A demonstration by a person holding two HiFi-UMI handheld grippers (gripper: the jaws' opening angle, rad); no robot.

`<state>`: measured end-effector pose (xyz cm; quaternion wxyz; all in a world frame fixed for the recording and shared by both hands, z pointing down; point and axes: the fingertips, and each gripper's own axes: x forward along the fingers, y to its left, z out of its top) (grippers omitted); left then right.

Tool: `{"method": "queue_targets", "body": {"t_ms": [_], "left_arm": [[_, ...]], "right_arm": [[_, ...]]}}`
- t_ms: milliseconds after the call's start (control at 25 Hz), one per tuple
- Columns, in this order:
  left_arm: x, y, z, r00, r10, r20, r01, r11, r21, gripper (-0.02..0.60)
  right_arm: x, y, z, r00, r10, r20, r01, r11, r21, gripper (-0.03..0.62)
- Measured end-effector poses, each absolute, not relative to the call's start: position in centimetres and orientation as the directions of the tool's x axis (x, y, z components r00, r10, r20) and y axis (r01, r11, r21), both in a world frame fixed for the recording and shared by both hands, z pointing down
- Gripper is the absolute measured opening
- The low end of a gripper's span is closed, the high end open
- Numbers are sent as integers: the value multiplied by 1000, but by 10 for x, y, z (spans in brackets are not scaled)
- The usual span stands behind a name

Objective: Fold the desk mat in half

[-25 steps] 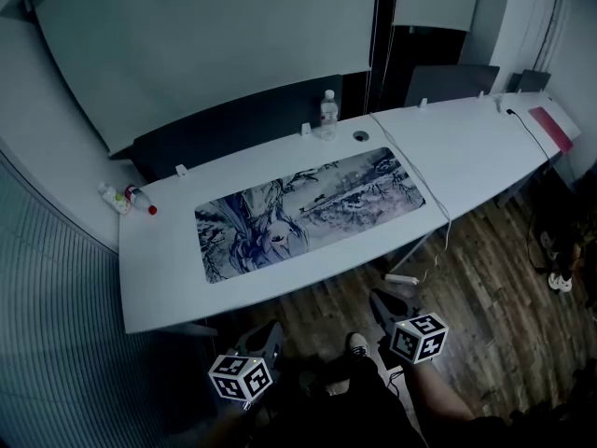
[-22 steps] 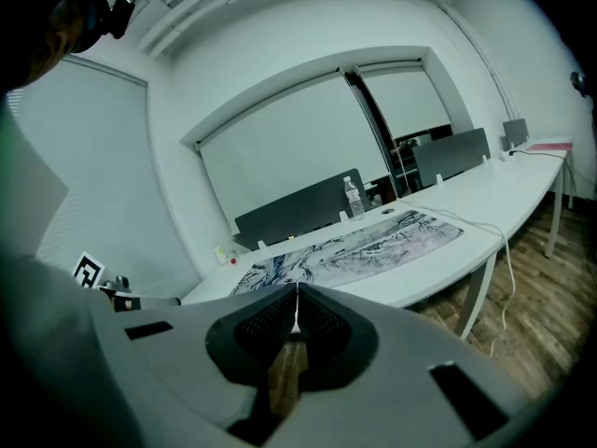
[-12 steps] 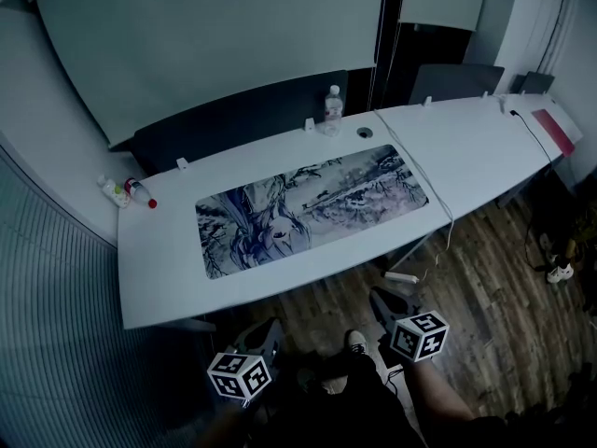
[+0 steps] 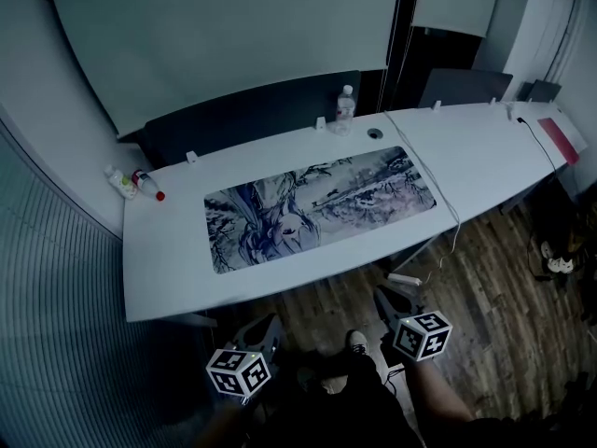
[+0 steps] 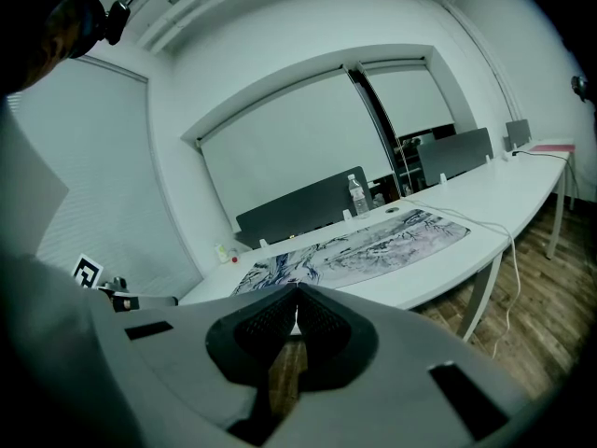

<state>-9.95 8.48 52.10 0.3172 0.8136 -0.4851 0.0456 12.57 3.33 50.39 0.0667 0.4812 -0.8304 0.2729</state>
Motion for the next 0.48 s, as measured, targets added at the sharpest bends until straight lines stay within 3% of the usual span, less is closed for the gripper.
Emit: {"method": "queue_targets", "body": {"t_ms": [480], "left_arm": [[-121, 97, 519, 490, -785, 379, -834, -296, 465, 6]], "right_arm": [[109, 33, 502, -549, -753, 362, -824, 417, -384, 23]]}}
